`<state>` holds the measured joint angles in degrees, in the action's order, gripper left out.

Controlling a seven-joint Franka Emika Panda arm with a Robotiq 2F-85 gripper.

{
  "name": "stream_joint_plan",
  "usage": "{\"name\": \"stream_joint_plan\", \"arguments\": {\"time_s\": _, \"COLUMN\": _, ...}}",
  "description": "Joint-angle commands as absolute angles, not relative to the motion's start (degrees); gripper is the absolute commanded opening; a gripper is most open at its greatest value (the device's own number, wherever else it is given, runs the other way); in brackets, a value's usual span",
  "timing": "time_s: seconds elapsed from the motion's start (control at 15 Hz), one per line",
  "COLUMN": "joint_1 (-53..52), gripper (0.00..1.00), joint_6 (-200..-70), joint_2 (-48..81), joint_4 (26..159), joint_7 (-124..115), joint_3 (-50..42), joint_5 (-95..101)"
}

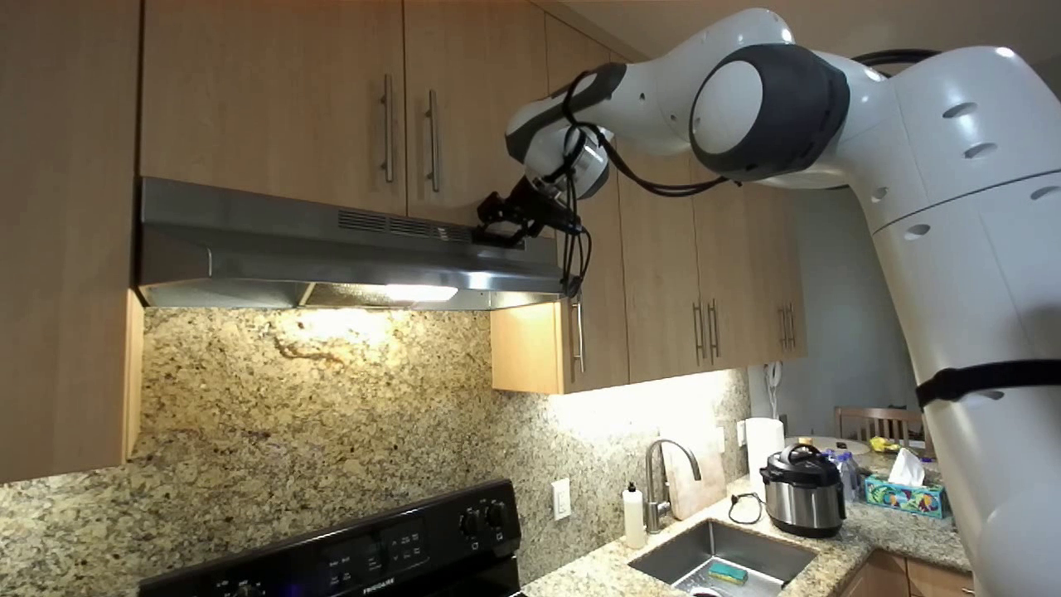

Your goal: Turn off the light

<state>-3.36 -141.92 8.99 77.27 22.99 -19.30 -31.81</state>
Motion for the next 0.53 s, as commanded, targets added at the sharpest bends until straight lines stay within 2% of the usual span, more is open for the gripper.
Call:
{"name": "stream_joint_plan", "arguments": {"time_s": 0.0, "joint_1": -4.18, "gripper": 1.0, "joint_6": -142.84, "joint_2": 5.62, "joint_4": 80.78, "joint_7": 21.5, "joint_3": -19.25, "joint_5": -31.07}}
{"name": "stream_joint_plan", "arguments": {"time_s": 0.47, "joint_1": -5.24, "gripper": 1.0, "joint_6": -141.88, "joint_2": 3.53, "joint_4": 83.59, "joint_7": 20.96, "joint_3": -18.91, "joint_5": -29.9}}
